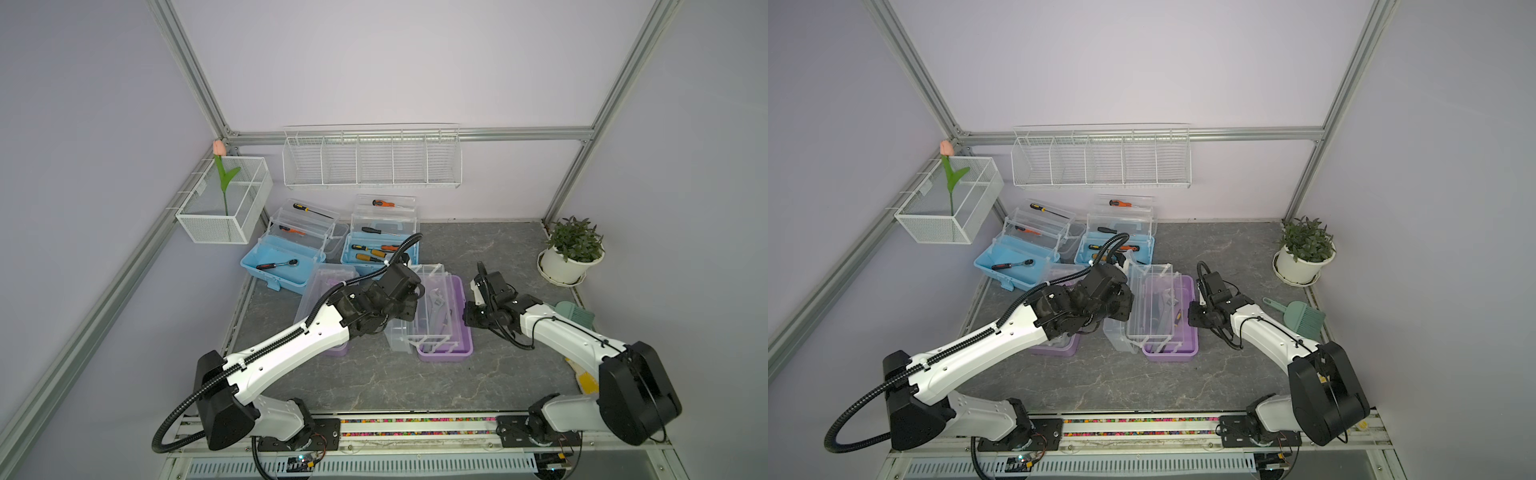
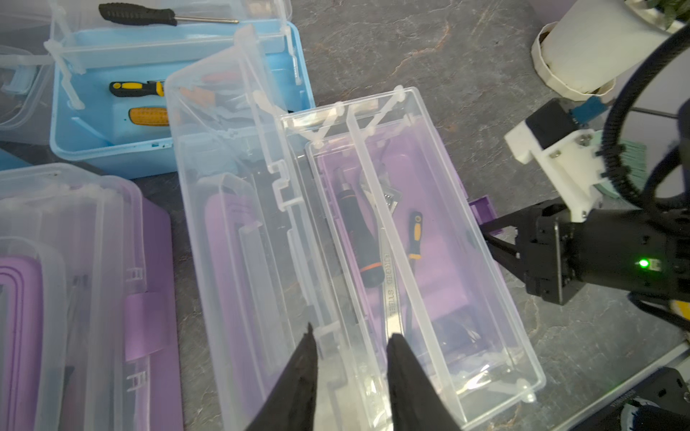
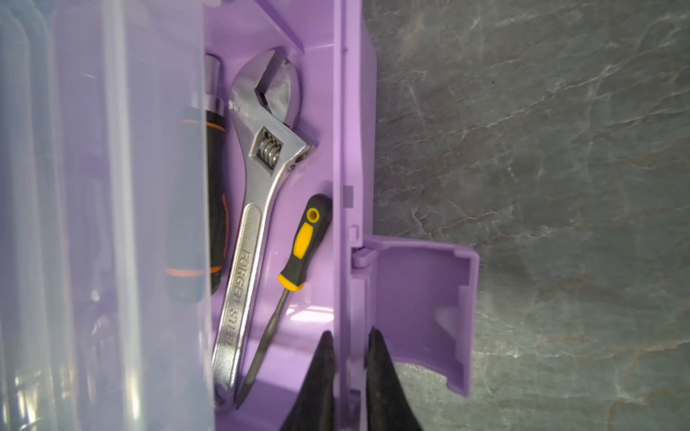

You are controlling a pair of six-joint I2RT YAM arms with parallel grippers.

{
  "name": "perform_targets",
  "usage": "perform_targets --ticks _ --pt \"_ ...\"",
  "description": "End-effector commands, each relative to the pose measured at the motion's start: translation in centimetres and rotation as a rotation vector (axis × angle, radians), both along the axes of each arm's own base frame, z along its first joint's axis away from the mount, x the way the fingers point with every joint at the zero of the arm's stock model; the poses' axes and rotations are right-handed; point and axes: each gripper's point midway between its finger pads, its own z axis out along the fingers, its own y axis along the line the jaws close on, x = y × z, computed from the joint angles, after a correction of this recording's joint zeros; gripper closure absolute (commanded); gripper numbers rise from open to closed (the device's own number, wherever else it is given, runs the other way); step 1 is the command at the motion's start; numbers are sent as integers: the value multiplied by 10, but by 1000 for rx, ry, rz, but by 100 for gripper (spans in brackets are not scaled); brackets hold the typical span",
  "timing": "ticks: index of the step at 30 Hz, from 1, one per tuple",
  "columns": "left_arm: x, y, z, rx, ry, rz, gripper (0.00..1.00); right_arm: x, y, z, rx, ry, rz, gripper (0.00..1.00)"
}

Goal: Close toolboxes
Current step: Close the toolbox lid.

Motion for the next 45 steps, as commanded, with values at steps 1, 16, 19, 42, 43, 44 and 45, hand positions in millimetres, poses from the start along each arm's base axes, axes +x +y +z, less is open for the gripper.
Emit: perform_targets --ticks 1,16,19,42,43,44,45 --pt "-11 -15 -8 -32 52 -60 64 -6 30 7 112 14 84 81" --pt "-14 -72 -13 -107 84 -168 60 -2 1 18 34 -4 35 72" --pt "-13 -80 -13 -111 87 -183 59 -1 -17 30 -24 -38 14 65" --pt "-8 -133 -30 -141 112 -263 58 -31 -40 88 129 -117 18 56" --pt "-8 -135 -25 -143 99 -269 57 -32 -38 88 139 -121 23 57" --pt "-9 -135 -19 -147 81 -273 56 -31 -36 91 154 -127 31 57" --pt "-9 -136 -12 -153 67 -278 55 -32 -34 93 165 -133 37 56"
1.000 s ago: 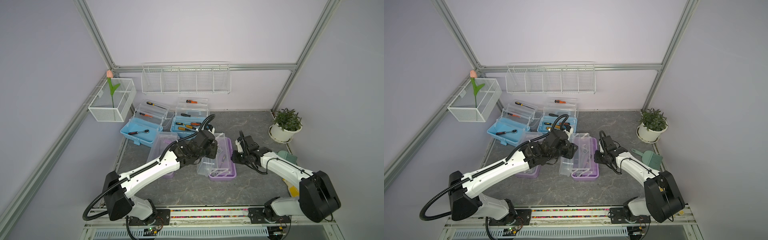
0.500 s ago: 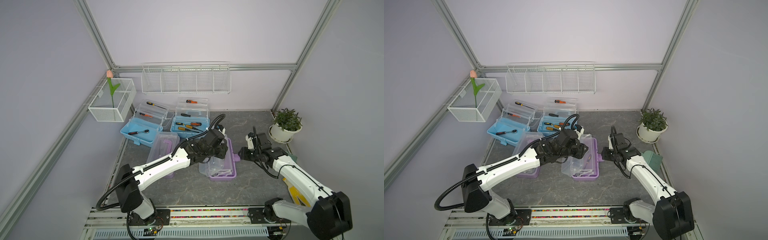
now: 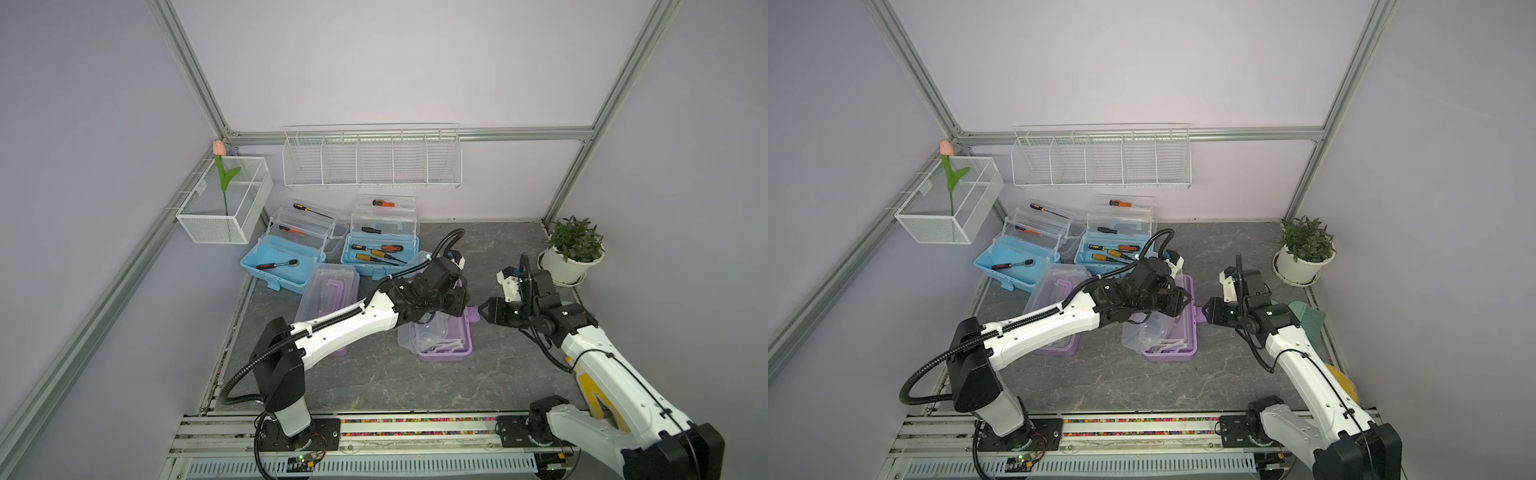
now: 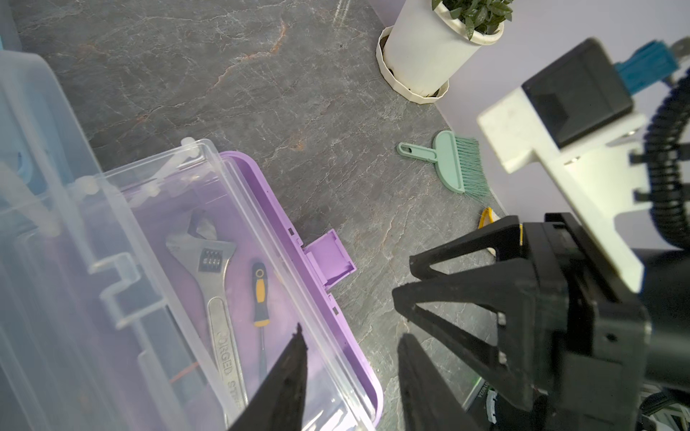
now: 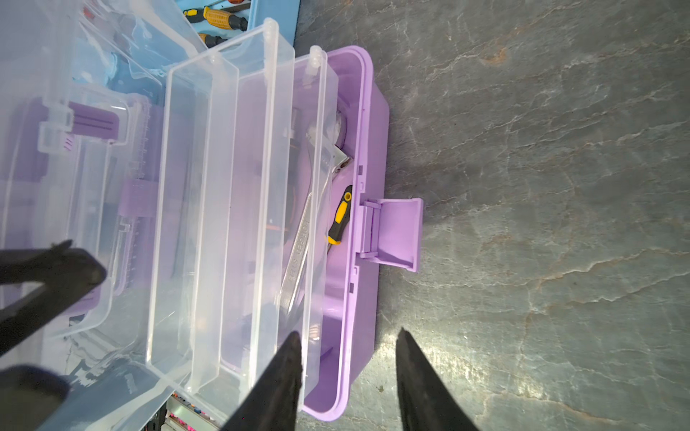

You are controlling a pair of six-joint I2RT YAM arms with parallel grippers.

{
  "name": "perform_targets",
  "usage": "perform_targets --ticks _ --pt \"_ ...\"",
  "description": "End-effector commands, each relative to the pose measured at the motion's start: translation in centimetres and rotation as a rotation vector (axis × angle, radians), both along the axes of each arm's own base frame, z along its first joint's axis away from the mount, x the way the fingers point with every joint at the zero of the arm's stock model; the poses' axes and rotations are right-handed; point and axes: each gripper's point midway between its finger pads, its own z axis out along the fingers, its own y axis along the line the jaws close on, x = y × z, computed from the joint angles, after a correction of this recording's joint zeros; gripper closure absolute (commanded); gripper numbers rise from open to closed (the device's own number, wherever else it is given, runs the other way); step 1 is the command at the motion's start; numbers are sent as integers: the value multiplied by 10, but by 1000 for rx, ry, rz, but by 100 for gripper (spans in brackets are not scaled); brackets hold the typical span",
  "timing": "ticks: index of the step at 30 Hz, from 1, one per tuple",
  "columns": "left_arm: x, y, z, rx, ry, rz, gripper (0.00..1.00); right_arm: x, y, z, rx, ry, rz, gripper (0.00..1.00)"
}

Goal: Close toolboxes
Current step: Close the toolbox lid.

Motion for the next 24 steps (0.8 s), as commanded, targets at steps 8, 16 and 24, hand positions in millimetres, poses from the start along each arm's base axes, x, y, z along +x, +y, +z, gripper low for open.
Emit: perform_targets --ticks 8,16,24 --pt "-10 24 64 -36 -117 -9 43 -7 12 13 64 -34 71 56" --pt "9 98 70 66 -198 199 39 -9 23 32 90 -92 110 55" --pt "19 110 14 70 -84 235 47 -6 13 19 44 -46 58 55"
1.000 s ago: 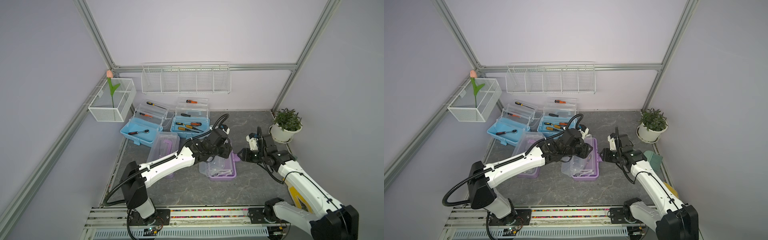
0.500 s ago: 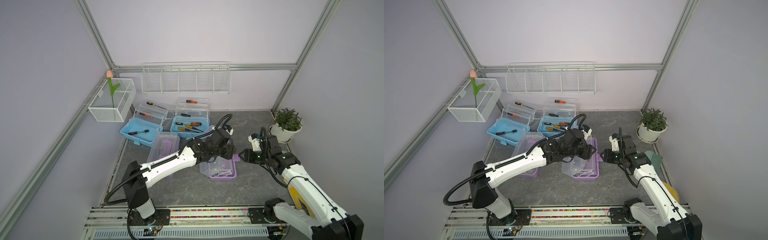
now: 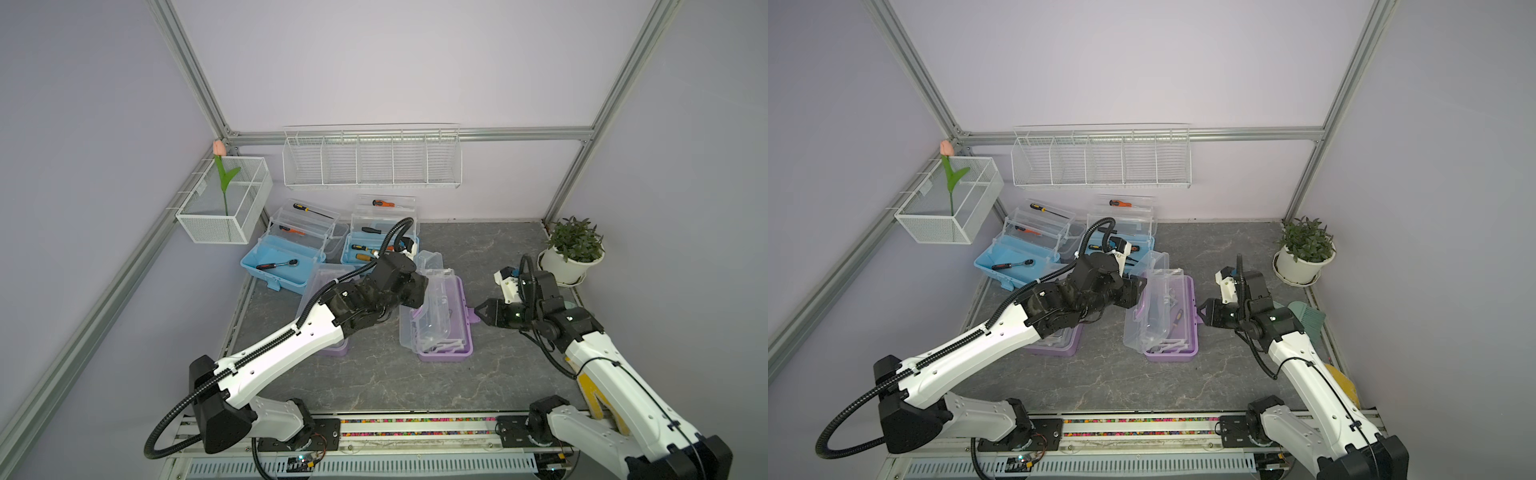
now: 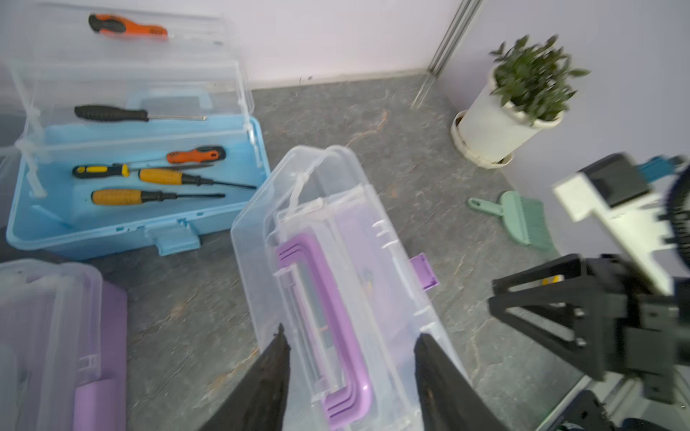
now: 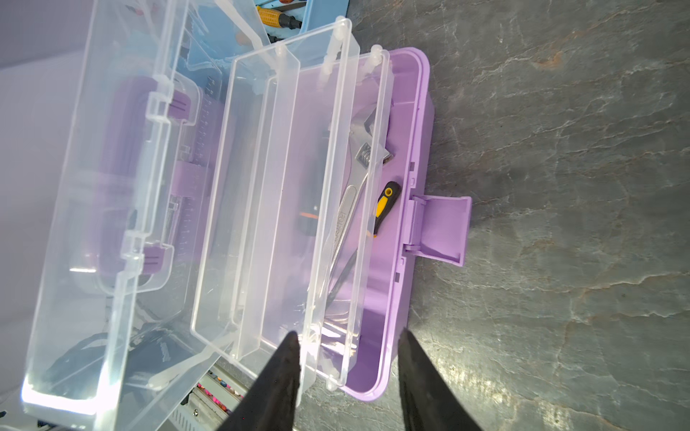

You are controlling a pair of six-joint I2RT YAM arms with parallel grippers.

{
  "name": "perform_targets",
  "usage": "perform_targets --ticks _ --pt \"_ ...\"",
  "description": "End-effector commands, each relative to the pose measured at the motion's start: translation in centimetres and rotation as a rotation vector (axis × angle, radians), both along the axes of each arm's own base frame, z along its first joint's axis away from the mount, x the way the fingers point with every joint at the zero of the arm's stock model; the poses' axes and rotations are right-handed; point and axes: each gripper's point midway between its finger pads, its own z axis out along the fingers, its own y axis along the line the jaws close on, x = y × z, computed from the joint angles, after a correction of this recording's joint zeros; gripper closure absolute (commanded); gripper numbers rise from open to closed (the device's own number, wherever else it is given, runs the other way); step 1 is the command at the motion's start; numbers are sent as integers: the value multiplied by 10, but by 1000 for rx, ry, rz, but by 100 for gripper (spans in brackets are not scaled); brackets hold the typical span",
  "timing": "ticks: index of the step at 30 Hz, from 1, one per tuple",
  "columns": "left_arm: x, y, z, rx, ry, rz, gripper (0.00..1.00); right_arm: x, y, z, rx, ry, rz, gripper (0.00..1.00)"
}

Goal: Close toolboxes
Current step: Close the toolbox lid.

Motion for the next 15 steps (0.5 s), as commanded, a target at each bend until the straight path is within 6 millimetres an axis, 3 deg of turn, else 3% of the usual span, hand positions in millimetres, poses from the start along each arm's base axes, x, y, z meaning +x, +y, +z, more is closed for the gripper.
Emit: perform_targets --ticks 1,6,11,15 --pt "-3 -18 -35 0 83 -31 49 3 -4 3 -26 -8 -20 55" --pt "-2 -41 -55 36 161 -85 50 4 -25 -8 -95 25 -97 54" --pt "4 -59 -69 54 180 -111 50 7 -33 -29 -90 85 -136 54" --pt "10 -56 -73 104 171 -88 49 10 -36 -38 -70 98 -153 53"
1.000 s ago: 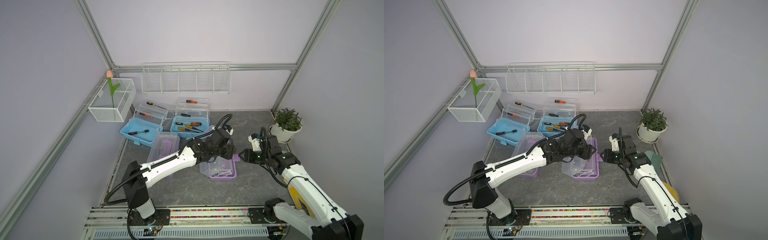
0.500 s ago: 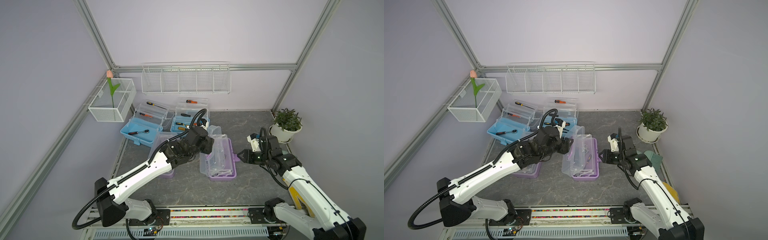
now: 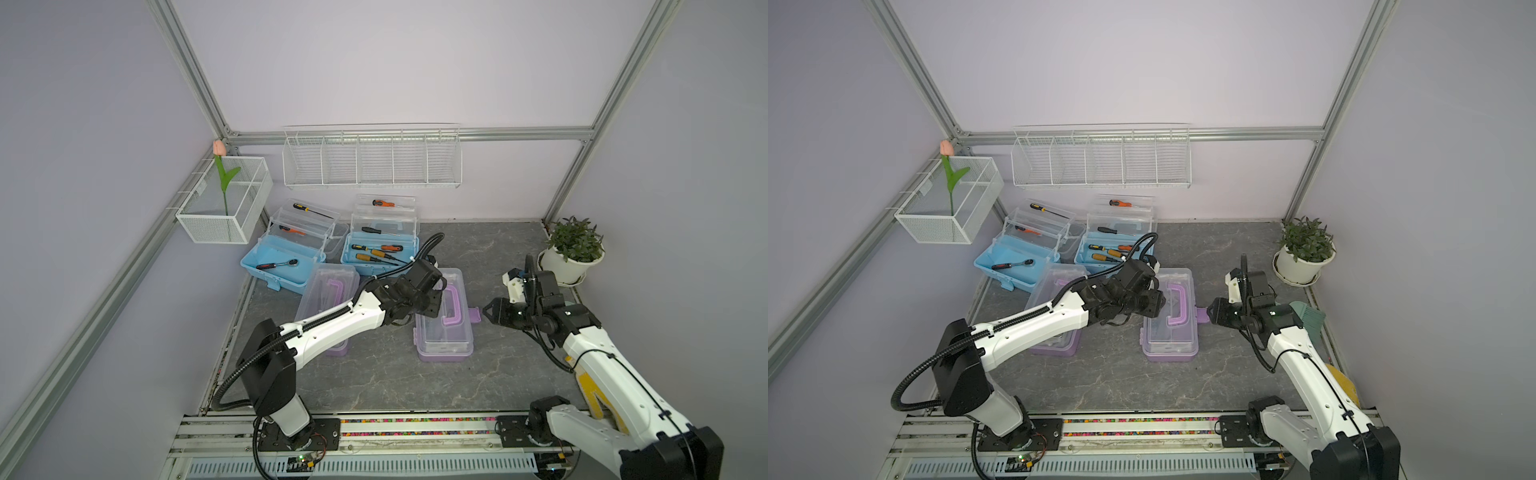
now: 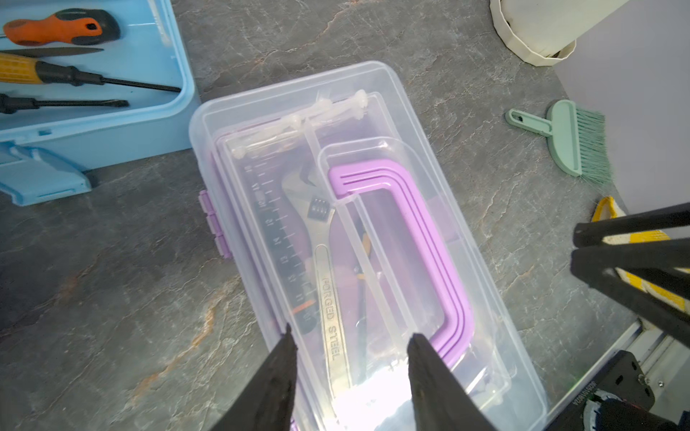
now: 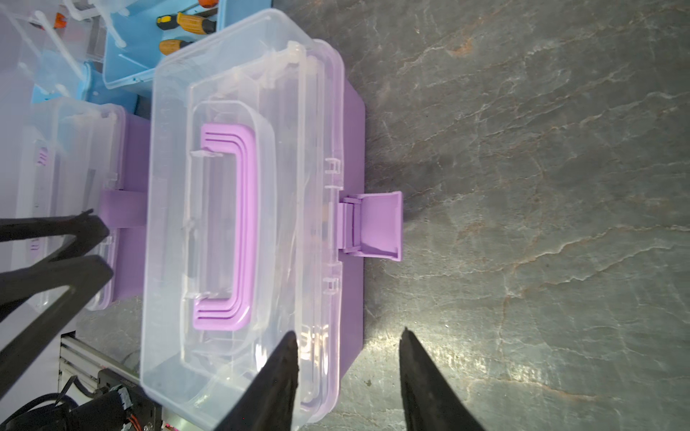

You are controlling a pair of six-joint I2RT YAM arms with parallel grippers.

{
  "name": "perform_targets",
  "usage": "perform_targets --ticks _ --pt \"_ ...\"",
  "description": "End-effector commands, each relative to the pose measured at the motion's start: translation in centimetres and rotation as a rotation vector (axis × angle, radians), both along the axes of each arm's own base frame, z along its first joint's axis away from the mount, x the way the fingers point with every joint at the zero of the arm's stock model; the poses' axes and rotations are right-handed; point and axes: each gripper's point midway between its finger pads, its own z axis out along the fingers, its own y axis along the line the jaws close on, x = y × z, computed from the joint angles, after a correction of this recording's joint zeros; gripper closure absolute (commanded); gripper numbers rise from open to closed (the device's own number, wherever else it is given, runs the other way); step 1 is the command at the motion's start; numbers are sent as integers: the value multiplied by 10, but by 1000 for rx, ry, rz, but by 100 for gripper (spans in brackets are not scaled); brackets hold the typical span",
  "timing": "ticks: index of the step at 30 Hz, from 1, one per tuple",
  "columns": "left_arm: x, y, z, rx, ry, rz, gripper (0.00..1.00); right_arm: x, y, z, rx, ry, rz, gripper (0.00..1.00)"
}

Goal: Close toolboxes
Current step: Close the toolbox lid, then move the toolbox to the center of the board.

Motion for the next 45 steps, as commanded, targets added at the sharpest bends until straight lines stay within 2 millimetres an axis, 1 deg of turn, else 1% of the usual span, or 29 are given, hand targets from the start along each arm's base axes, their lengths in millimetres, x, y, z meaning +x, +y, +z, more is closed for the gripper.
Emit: perform_targets --ticks 1,2,3,4,5,6,7,11,14,19,21,22,25,27,29,33,36,37,38,41,45 --pt "5 -1 15 9 -32 10 46 1 -1 -11 16 20 -14 53" --pt "6 1 15 20 -37 16 41 5 -9 -12 22 22 -43 53" --pt "7 2 14 32 -40 14 35 5 -9 -13 27 26 -45 53" --pt "8 2 12 49 -38 14 25 7 -9 -14 31 26 -43 53" --pt "10 2 10 66 -32 17 13 7 -9 -15 32 27 -41 53" --pt "10 1 3 92 -19 13 3 8 -8 -16 33 27 -40 53" --pt "11 0 -1 108 -11 11 1 9 -8 -17 33 26 -40 53" --pt "13 -6 -21 158 27 2 1 9 -11 -20 11 27 -39 52" --pt "16 -6 -33 191 44 16 1 8 -13 -21 2 27 -40 51" --pt "16 -2 -62 258 89 38 1 8 -12 -23 11 26 -36 51" --pt "14 2 -71 279 105 48 0 7 -13 -25 9 27 -36 51" --pt "14 6 -73 292 106 57 0 7 -13 -25 8 28 -36 51" --pt "11 18 -77 307 113 91 8 6 -9 -30 31 38 -30 49" --pt "7 25 -82 313 125 104 12 5 -1 -37 68 51 -8 48" --pt "3 34 -86 334 132 120 13 4 6 -42 106 62 17 48" --pt "-6 58 -100 383 162 154 15 2 21 -44 195 56 60 40" --pt "-11 77 -109 397 182 193 18 -2 33 -48 282 69 87 40" --pt "-13 80 -109 395 184 203 19 -3 36 -51 301 72 90 40" --pt "-14 83 -110 390 186 213 19 -3 38 -55 314 76 83 40" --pt "-17 82 -107 347 194 226 22 -4 40 -66 324 103 70 41" --pt "-16 82 -100 319 187 245 23 -2 46 -72 320 120 76 41"
